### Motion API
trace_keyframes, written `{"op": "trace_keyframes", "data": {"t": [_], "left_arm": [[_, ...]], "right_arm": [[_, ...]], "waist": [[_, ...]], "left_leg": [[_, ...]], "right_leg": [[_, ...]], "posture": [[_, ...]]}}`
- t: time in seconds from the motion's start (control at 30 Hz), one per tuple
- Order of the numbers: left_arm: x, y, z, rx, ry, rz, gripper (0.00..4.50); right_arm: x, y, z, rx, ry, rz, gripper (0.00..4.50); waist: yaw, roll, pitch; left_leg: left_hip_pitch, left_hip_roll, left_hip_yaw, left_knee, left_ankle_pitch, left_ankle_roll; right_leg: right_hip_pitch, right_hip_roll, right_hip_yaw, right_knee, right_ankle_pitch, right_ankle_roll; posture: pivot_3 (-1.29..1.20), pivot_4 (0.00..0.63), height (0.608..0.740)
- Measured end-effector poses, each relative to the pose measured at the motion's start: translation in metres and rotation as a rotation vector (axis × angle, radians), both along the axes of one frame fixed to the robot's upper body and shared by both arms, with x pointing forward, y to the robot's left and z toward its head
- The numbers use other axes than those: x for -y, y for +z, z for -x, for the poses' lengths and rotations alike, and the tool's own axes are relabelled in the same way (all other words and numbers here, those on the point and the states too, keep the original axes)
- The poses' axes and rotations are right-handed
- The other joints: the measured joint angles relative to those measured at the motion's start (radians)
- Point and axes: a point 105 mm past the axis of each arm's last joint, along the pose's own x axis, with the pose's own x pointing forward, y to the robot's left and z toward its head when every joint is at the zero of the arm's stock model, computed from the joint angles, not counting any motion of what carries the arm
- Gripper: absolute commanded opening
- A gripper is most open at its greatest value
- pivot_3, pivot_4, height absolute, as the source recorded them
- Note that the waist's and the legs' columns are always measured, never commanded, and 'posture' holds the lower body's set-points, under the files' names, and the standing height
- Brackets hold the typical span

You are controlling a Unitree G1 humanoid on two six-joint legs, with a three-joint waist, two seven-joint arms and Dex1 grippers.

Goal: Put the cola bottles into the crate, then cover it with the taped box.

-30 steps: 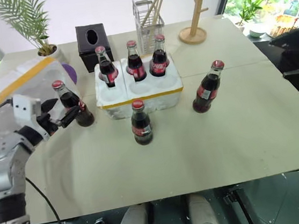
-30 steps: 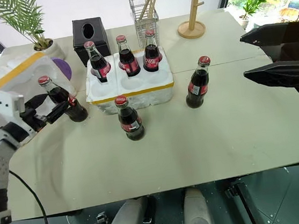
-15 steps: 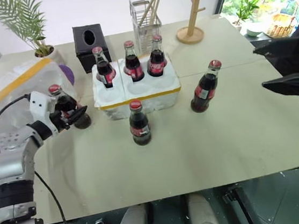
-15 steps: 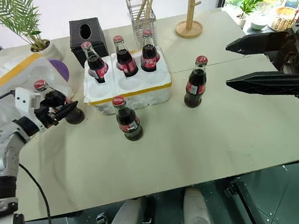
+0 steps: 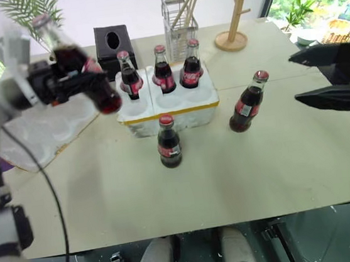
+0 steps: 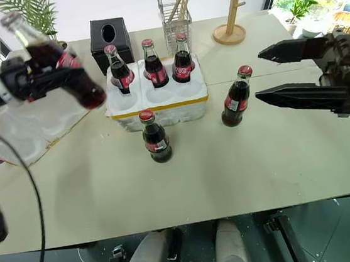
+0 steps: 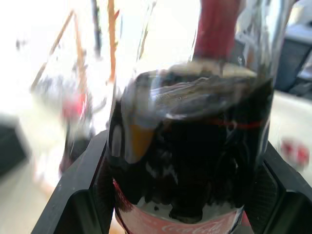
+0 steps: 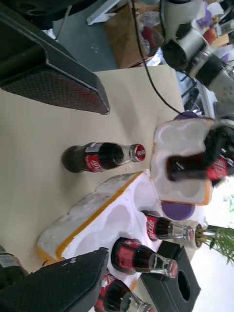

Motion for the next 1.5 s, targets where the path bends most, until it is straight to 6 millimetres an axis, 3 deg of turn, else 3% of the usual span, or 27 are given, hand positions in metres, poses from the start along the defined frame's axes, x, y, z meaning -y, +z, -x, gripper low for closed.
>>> {"op": "trace_keyframes", "data": {"t": [0.17, 0.27, 0.33, 0.5, 0.67, 0.7, 0.77, 0.93, 1.0, 1.13, 1.2, 1.3, 1.37, 1.5], "left_arm": [[0.022, -0.044, -0.036, -0.056, -0.006, -0.116, 2.7], [0.021, -0.069, -0.047, -0.088, 0.023, -0.182, 2.7], [0.019, -0.074, -0.05, -0.07, 0.034, -0.205, 2.7], [0.032, -0.077, -0.057, -0.004, 0.031, -0.217, 2.7], [0.035, -0.094, -0.06, -0.019, 0.054, -0.221, 2.7], [0.034, -0.1, -0.059, -0.033, 0.058, -0.221, 3.76], [0.032, -0.1, -0.059, -0.031, 0.061, -0.211, 4.44], [0.029, -0.084, -0.054, 0.003, 0.054, -0.199, 4.44], [0.024, -0.072, -0.048, 0.021, 0.049, -0.191, 4.44], [0.004, -0.028, -0.028, 0.03, 0.04, -0.071, 4.44], [-0.013, -0.004, -0.008, 0.031, 0.025, -0.046, 4.44], [-0.031, 0.023, 0.042, 0.042, -0.054, -0.109, 4.44], [-0.033, 0.016, 0.065, -0.004, -0.102, -0.18, 4.44], [-0.034, -0.023, 0.089, -0.155, -0.147, -0.272, 4.44]], "right_arm": [[0.0, -0.005, -0.002, 0.002, -0.035, 0.001, 4.5], [0.0, -0.008, -0.001, 0.003, -0.053, 0.007, 4.5], [0.002, -0.008, 0.0, 0.015, -0.076, 0.004, 4.5], [0.002, -0.011, -0.002, 0.009, -0.089, -0.005, 4.5], [0.002, -0.01, -0.002, 0.017, -0.093, -0.007, 4.5], [0.003, -0.01, -0.002, 0.018, -0.093, -0.007, 4.5], [0.003, -0.009, -0.002, 0.02, -0.091, -0.008, 4.5], [0.002, -0.01, -0.002, 0.026, -0.08, -0.001, 4.5], [0.003, -0.011, -0.004, 0.03, -0.081, 0.004, 4.5], [0.0, -0.014, -0.008, 0.023, -0.073, 0.01, 4.5], [-0.003, -0.017, -0.009, 0.016, -0.07, 0.016, 4.5], [-0.013, -0.038, -0.008, -0.004, -0.041, 0.041, 4.5], [-0.021, -0.056, -0.009, -0.035, -0.029, 0.047, 4.5], [-0.043, -0.086, -0.017, -0.056, -0.021, 0.055, 4.5]], "waist": [[-0.016, 0.0, 0.0], [-0.032, -0.004, 0.003], [-0.033, -0.005, 0.003], [-0.022, -0.005, 0.003], [-0.024, -0.005, 0.003], [-0.024, -0.005, 0.003], [-0.024, -0.005, 0.003], [-0.024, -0.005, 0.003], [-0.028, -0.005, 0.003], [-0.035, -0.005, 0.003], [-0.042, -0.005, 0.003], [-0.052, -0.004, 0.002], [-0.051, -0.003, 0.002], [-0.046, -0.004, 0.002]], "left_leg": [[-0.001, 0.0, 0.002, -0.001, 0.001, -0.002], [-0.008, 0.0, 0.002, 0.0, 0.002, -0.003], [-0.016, 0.0, 0.002, 0.001, 0.002, -0.003], [-0.016, 0.0, 0.002, 0.001, 0.003, -0.004], [-0.015, 0.0, 0.002, 0.002, 0.004, -0.004], [-0.015, 0.0, 0.002, 0.002, 0.004, -0.005], [-0.015, 0.0, 0.002, 0.002, 0.004, -0.005], [-0.015, 0.0, 0.002, 0.002, 0.004, -0.005], [-0.015, 0.0, 0.002, 0.002, 0.004, -0.005], [-0.015, 0.001, 0.002, 0.002, 0.004, -0.005], [-0.015, 0.001, 0.002, 0.002, 0.004, -0.005], [-0.013, 0.001, 0.003, 0.001, 0.004, -0.004], [-0.012, 0.0, 0.004, 0.002, 0.004, -0.004], [-0.012, 0.0, 0.003, 0.002, 0.005, -0.006]], "right_leg": [[-0.002, 0.0, 0.001, 0.0, 0.0, 0.0], [-0.008, 0.0, 0.001, 0.0, 0.0, 0.0], [-0.018, 0.0, 0.001, 0.002, 0.0, 0.0], [-0.018, -0.001, 0.001, 0.002, 0.001, 0.001], [-0.017, -0.001, 0.001, 0.002, 0.004, 0.001], [-0.017, 0.0, 0.001, 0.003, 0.004, 0.001], [-0.017, 0.0, 0.001, 0.003, 0.005, 0.001], [-0.017, 0.0, 0.001, 0.003, 0.005, 0.001], [-0.018, 0.0, 0.002, 0.003, 0.005, 0.001], [-0.019, 0.001, 0.002, 0.004, 0.005, 0.001], [-0.019, 0.001, 0.002, 0.004, 0.005, 0.001], [-0.018, 0.0, 0.002, 0.004, 0.004, 0.001], [-0.016, 0.0, 0.002, 0.005, 0.004, 0.001], [-0.015, 0.0, 0.002, 0.005, 0.005, 0.0]], "posture": [[0.0, 0.15, 0.74], [0.0, 0.15, 0.74], [0.0, 0.15, 0.74], [0.0, 0.15, 0.74], [0.0, 0.15, 0.74], [0.0, 0.15, 0.74], [0.0, 0.15, 0.74], [0.0, 0.15, 0.74], [0.0, 0.15, 0.74], [0.0, 0.15, 0.74], [0.0, 0.15, 0.74], [0.0, 0.15, 0.74], [0.0, 0.15, 0.74], [0.0, 0.15, 0.74]]}}
